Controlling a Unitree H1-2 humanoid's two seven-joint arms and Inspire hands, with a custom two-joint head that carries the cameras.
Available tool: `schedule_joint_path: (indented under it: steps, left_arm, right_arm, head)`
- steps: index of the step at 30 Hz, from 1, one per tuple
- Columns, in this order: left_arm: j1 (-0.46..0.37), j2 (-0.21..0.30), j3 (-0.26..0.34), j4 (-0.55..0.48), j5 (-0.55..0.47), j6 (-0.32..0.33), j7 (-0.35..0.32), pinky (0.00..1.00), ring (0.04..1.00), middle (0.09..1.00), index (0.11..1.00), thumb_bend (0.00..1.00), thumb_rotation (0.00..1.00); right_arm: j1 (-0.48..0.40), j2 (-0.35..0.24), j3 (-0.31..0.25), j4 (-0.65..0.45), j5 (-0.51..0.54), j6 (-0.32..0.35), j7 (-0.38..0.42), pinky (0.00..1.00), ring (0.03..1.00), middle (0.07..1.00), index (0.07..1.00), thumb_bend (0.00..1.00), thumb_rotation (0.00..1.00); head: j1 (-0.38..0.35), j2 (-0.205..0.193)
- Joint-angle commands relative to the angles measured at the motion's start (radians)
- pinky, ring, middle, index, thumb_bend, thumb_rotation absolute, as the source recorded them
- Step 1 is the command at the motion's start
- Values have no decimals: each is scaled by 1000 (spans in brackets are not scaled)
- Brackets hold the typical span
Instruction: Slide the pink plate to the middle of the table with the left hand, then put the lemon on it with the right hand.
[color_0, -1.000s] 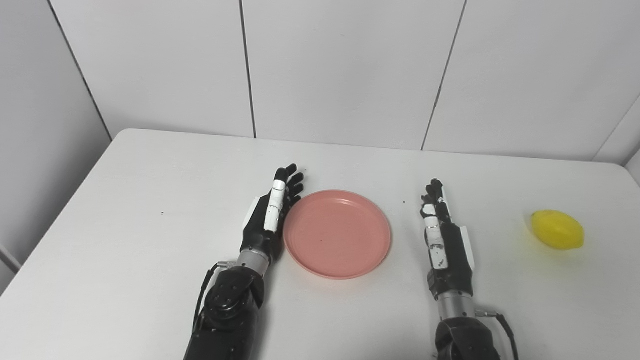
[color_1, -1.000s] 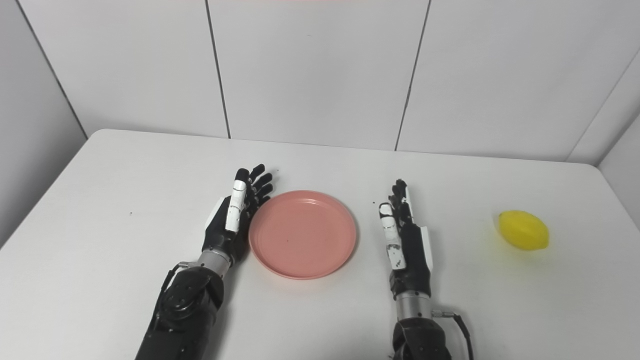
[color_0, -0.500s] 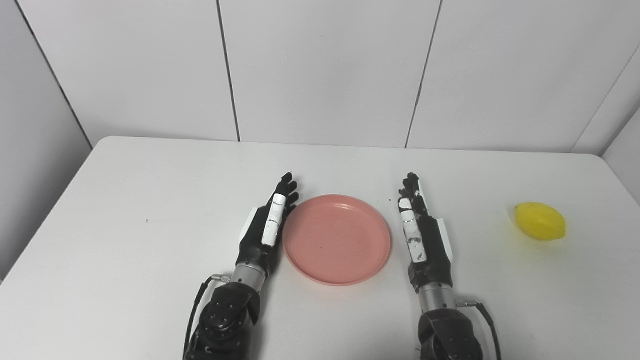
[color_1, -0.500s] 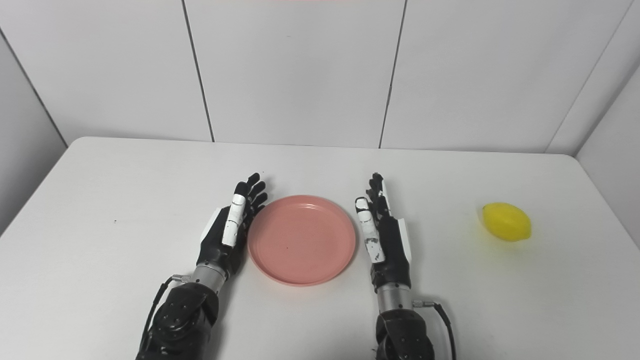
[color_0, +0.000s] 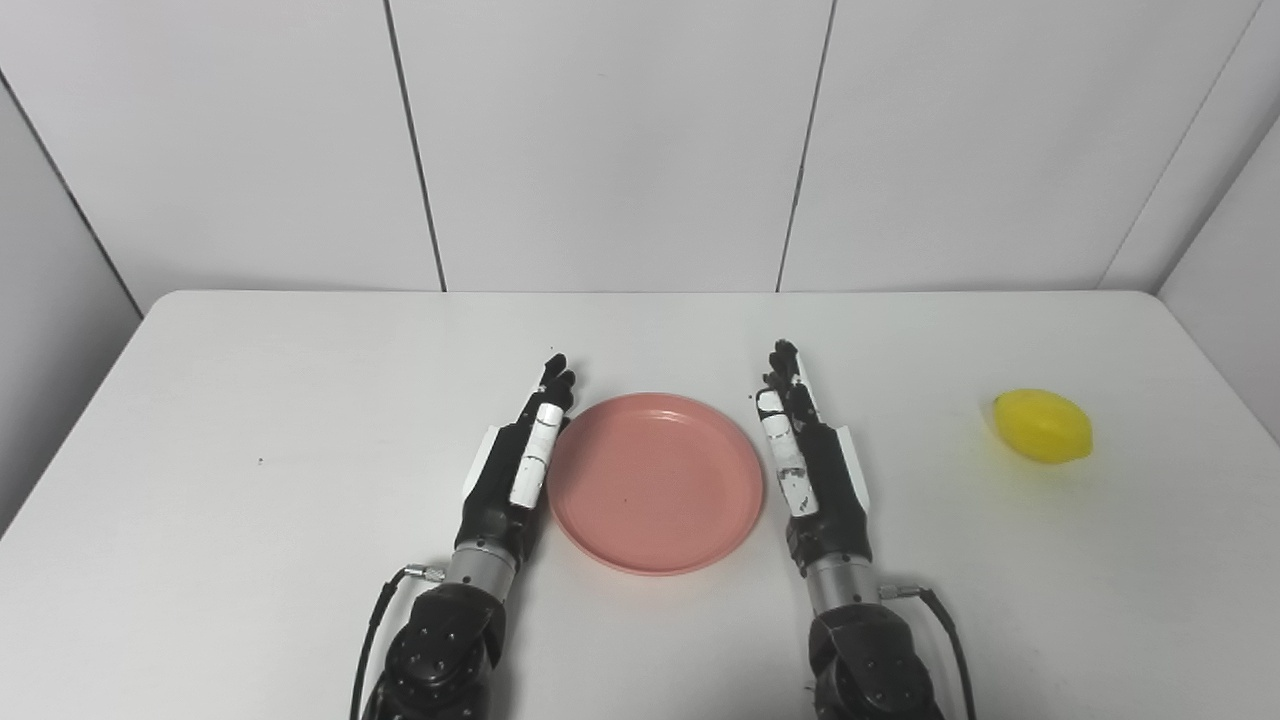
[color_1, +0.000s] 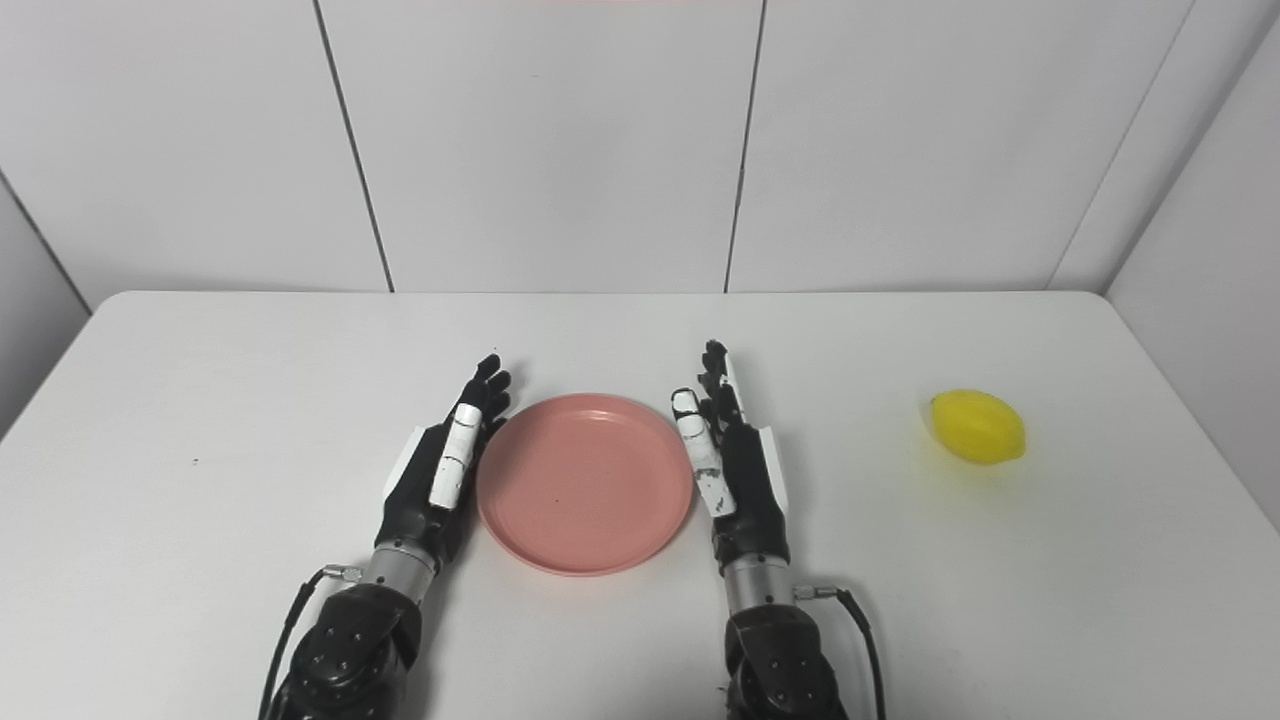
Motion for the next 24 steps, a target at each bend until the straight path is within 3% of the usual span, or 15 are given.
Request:
schedule_joint_path:
  steps: [1, 5, 11, 13, 16, 18, 23, 24]
  left_arm:
    - [-26, 0, 13, 15, 7, -64, 9, 1000, 1000, 996, 992, 697, 1000]
    - [-36, -1, 35, 54, -2, -103, 15, 1000, 1000, 997, 999, 688, 1000]
    - [-53, 1, 55, 97, -14, -138, 9, 1000, 1000, 998, 1000, 674, 1000]
    - [-57, 1, 60, 109, -18, -147, 9, 1000, 1000, 996, 1000, 665, 1000]
    - [-55, 2, 66, 118, -27, -166, 2, 1000, 1000, 999, 1000, 656, 1000]
    - [-55, 3, 68, 124, -36, -176, -3, 1000, 1000, 1000, 1000, 660, 1000]
    - [-59, 4, 67, 142, -33, -194, -3, 1000, 1000, 1000, 1000, 651, 1000]
    - [-59, 4, 66, 145, -30, -196, -2, 1000, 1000, 1000, 1000, 656, 1000]
  right_arm:
    - [-38, 6, -2, -26, -6, -40, -14, 1000, 1000, 991, 984, 740, 934]
    - [-41, -12, -4, -34, -78, -50, -58, 1000, 1000, 978, 968, 754, 967]
    - [-47, -49, -16, -78, -183, -8, -106, 1000, 995, 977, 973, 709, 1000]
    - [-50, -57, -23, -85, -202, -4, -119, 961, 989, 974, 970, 736, 1000]
    - [-52, -112, -23, -126, -274, 20, -113, 948, 977, 973, 970, 695, 997]
    - [-52, -157, -23, -164, -323, 62, -92, 922, 956, 963, 967, 703, 893]
    - [-57, -235, -32, -216, -383, 154, -46, 898, 937, 948, 954, 702, 788]
    - [-56, -246, -35, -227, -389, 174, -39, 892, 933, 945, 945, 712, 727]
  head:
    - [-16, -4]
    - [-26, -4]
    - [-60, -15]
    - [-72, -24]
    - [-85, -36]
    - [-93, -39]
    - [-101, -50]
    - [-101, -50]
